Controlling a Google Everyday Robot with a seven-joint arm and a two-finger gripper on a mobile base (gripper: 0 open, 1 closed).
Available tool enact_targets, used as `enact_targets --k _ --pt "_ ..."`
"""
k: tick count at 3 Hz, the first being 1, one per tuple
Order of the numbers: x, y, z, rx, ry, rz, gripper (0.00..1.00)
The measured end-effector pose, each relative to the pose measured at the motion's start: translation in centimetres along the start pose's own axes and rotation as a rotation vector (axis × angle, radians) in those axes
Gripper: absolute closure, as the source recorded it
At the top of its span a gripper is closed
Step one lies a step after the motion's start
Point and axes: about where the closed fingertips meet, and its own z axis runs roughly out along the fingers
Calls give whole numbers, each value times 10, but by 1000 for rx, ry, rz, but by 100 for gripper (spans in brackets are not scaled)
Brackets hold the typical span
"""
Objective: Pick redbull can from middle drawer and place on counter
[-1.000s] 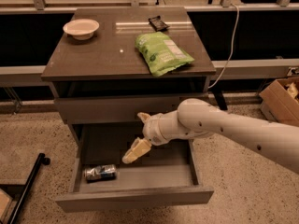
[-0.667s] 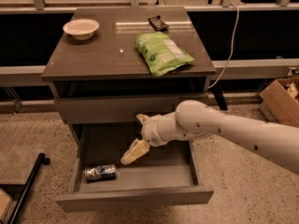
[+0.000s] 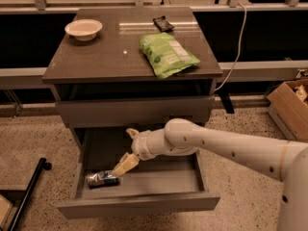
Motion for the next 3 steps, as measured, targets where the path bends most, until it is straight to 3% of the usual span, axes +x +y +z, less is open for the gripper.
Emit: enact_targets --k 2,3 --pt "65 -3 99 -69 22 53 0" --pt "68 0 104 -79 23 58 0"
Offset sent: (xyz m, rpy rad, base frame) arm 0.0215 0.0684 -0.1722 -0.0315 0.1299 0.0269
